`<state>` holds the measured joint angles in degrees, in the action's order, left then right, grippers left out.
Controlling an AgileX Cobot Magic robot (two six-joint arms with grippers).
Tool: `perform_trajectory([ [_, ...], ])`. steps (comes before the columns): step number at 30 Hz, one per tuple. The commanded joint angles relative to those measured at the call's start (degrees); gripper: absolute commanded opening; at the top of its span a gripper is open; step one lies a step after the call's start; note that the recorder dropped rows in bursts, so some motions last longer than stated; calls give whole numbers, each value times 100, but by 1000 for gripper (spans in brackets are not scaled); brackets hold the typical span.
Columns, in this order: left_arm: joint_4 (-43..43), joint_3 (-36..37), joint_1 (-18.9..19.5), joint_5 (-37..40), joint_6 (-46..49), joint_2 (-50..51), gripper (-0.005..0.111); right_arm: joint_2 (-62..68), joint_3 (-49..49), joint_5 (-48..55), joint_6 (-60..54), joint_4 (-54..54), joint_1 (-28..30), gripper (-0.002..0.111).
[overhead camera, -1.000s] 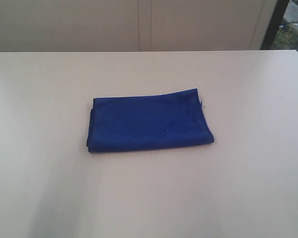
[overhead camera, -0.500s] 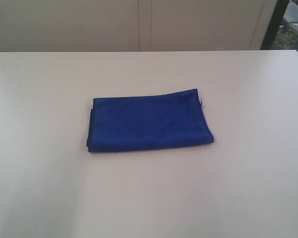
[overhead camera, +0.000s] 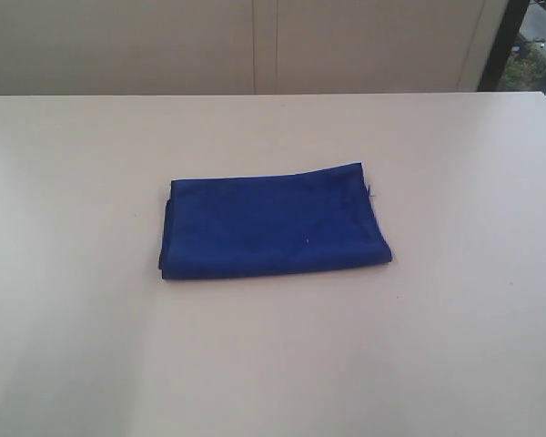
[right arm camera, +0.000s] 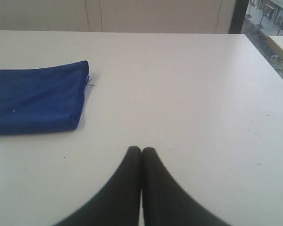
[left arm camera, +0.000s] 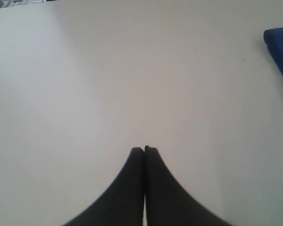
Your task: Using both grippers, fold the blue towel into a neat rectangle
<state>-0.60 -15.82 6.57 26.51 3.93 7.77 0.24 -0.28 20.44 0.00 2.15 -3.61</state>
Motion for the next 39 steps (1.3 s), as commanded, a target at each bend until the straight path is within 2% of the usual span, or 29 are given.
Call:
perform_trajectory([
  [1, -63, 143, 10, 4, -51, -249, 0, -24, 28, -38, 0, -52, 23, 0],
  [10, -82, 586, 10, -219, -78, -772, 0, -24, 28, -38, 0, -52, 23, 0],
  [20, -82, 1006, 10, -285, -78, -777, 0, -24, 28, -38, 0, -52, 23, 0],
  [39, -82, 1012, 10, -285, -78, -777, 0, -24, 28, -38, 0, -52, 23, 0],
])
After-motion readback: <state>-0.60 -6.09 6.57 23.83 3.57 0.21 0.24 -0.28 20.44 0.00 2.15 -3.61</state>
